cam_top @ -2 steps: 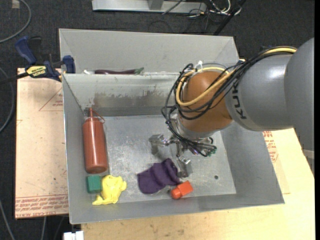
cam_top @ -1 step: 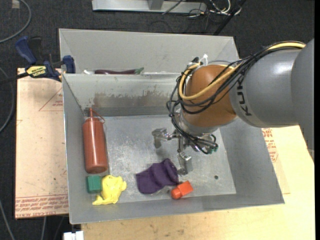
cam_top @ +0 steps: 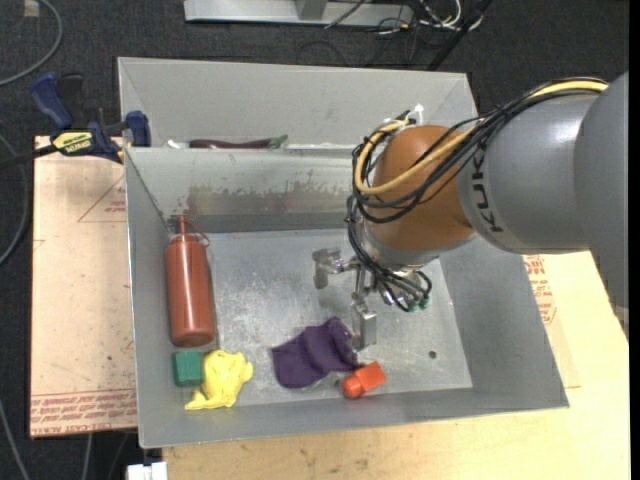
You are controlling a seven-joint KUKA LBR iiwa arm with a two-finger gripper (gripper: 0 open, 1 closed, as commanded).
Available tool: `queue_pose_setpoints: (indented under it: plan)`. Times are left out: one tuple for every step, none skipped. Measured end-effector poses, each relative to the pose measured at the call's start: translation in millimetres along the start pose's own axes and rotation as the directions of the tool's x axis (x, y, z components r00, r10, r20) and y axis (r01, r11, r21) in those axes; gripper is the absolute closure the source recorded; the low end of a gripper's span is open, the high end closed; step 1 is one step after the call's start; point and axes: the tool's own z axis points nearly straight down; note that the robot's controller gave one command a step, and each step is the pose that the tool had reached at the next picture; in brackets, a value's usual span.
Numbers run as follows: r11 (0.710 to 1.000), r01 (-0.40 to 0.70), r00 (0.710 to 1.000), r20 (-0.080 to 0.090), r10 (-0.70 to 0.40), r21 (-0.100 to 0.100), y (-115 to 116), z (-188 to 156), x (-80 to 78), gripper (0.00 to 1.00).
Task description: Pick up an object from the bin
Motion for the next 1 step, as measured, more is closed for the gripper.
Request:
queue_pose_setpoints:
  plan:
    - [0.986,0.166,0.986,0.001,-0.166,0.0,6.0,1.1,5.5,0.0]
